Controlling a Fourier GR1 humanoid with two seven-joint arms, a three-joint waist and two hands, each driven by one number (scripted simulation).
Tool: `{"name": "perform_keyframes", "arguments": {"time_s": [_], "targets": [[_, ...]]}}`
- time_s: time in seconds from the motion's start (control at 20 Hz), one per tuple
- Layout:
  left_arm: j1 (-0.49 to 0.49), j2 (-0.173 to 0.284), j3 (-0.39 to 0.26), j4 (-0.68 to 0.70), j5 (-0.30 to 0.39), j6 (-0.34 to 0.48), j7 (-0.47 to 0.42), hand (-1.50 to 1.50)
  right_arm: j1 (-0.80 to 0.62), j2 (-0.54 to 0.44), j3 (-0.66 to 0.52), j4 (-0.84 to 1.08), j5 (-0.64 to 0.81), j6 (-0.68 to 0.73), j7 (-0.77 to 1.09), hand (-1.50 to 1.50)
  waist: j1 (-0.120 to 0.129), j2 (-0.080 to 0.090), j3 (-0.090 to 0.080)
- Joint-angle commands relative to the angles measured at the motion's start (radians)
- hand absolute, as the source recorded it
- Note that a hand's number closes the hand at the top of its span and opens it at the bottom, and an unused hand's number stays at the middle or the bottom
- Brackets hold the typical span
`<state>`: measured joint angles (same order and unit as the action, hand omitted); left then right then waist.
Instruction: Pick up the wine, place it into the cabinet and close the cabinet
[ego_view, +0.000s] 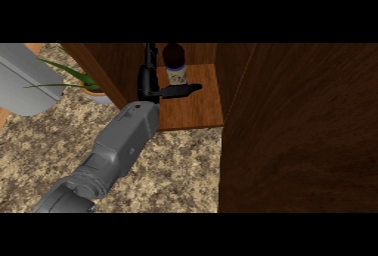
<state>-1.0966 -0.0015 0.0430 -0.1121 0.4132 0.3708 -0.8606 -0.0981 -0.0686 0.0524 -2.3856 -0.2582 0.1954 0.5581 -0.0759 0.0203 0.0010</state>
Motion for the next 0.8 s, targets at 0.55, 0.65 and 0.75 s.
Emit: {"name": "perform_keyframes", "arguments": {"time_s": [0.55,0.65,0.75], "targets": [[0.136,0.001,-0.042,-0.029,0.141,-0.117,-0.072,-1.50,0.004,0.026,0.080,-0.051,0.034,-0.041,0.040,-1.50,0.006,-0.014,-0.003],[0.104,0.001,-0.073,-0.055,0.167,-0.095,-0.014,-1.50,0.012,-0.012,0.031,-0.112,-0.020,-0.036,0.086,-1.50,0.009,-0.019,-0.002],[0.146,0.001,-0.098,-0.070,0.179,-0.110,-0.046,-1.50,0.046,-0.001,0.041,-0.147,-0.012,-0.042,0.077,-1.50,0.009,-0.018,-0.002]]}}
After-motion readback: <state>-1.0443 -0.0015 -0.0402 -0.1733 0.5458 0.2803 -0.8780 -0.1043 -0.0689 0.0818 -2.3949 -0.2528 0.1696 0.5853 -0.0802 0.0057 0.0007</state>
